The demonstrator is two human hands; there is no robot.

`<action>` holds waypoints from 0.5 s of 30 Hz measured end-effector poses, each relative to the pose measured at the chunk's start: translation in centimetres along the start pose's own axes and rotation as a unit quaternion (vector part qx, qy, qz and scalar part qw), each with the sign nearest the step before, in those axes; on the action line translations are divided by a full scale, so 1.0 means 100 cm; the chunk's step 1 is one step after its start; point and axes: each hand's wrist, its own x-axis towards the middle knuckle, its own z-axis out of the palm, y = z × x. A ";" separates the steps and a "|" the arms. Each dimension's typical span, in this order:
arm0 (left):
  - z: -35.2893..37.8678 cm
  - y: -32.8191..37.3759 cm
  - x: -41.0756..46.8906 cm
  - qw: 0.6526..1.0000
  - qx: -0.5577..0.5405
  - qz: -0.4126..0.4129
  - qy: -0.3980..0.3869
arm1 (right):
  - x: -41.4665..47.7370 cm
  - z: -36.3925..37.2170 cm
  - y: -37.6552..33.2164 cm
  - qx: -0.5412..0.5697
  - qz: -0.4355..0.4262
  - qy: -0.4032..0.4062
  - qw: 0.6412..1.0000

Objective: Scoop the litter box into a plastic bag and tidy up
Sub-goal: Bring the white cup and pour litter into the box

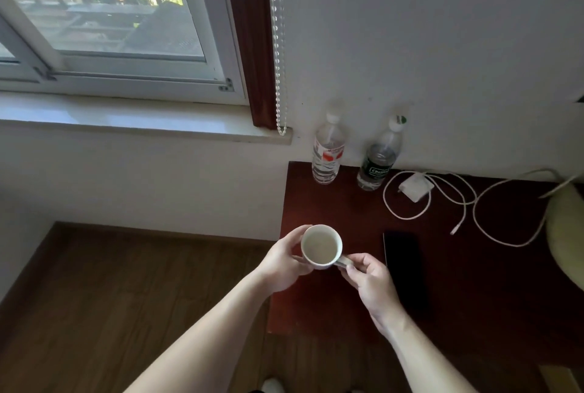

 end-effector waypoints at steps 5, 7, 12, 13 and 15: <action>-0.002 0.000 0.007 1.000 0.009 0.011 0.000 | 0.007 -0.001 -0.002 0.003 -0.006 -0.003 1.000; -0.002 0.001 0.009 1.000 0.012 0.015 -0.001 | 0.009 -0.001 -0.002 0.004 -0.008 -0.002 1.000; 0.000 -0.002 0.012 1.000 0.018 0.009 0.001 | 0.010 0.000 -0.001 0.009 -0.006 0.004 1.000; 0.000 -0.003 0.012 1.000 0.014 0.007 0.004 | 0.010 0.000 -0.001 0.009 -0.001 0.005 1.000; 0.002 -0.002 0.010 1.000 0.006 -0.005 0.013 | 0.009 0.000 -0.002 0.004 0.008 0.012 1.000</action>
